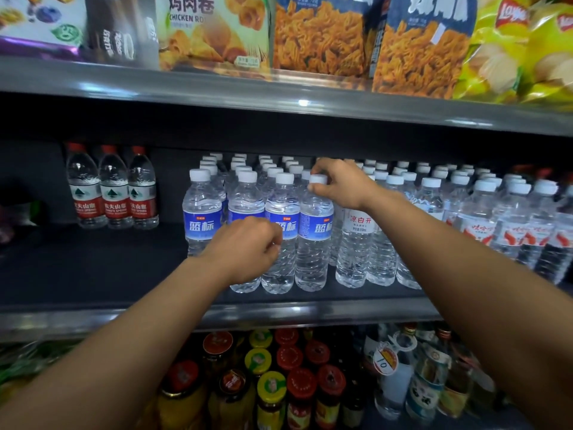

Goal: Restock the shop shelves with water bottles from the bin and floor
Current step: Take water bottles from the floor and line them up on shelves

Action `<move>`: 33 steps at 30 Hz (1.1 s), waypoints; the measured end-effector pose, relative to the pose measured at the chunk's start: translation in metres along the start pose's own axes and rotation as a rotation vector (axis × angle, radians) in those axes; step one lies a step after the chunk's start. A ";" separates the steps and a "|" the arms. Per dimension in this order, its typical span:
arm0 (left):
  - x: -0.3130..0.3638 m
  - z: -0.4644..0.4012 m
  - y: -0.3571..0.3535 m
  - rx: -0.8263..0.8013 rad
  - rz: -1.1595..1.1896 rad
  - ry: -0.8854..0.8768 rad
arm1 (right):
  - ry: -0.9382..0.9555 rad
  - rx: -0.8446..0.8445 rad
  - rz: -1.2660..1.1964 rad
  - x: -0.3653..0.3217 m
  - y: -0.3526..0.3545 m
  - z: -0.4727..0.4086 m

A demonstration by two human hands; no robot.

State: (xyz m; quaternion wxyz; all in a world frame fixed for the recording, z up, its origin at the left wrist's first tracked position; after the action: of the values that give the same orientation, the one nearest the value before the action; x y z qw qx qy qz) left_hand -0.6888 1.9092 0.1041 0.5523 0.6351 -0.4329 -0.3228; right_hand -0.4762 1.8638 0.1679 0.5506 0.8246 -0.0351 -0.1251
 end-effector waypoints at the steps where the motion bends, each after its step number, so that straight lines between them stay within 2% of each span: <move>1: 0.000 0.001 0.001 0.002 -0.001 0.001 | -0.009 -0.005 0.013 -0.001 0.000 0.000; 10: 0.004 0.023 0.014 0.025 -0.015 0.024 | -0.053 0.048 0.108 -0.025 0.005 0.030; 17: 0.005 0.072 0.020 0.052 -0.024 0.037 | 0.078 0.020 0.033 -0.078 -0.029 0.080; 26: -0.041 0.201 -0.002 -0.056 -0.078 0.202 | 0.312 -0.159 -0.131 -0.199 -0.124 0.142; 33: -0.086 0.292 -0.058 -0.186 -0.067 0.350 | 0.487 -0.334 -0.237 -0.284 -0.208 0.171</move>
State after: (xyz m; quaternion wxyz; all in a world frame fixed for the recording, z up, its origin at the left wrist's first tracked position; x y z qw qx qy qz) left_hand -0.9729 1.8648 -0.0122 0.6645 0.6416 -0.2772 -0.2644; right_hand -0.8087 1.8468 -0.0377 0.6523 0.7267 0.2151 0.0084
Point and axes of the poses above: each hand's wrist, its own z-axis away from the middle knuckle, its own y-axis out of the back of the hand, x = y × z, the point moved 2 cm from there along -z, towards the middle knuckle, and after that the axes turned 10 degrees about -x, right-handed, at the moved point
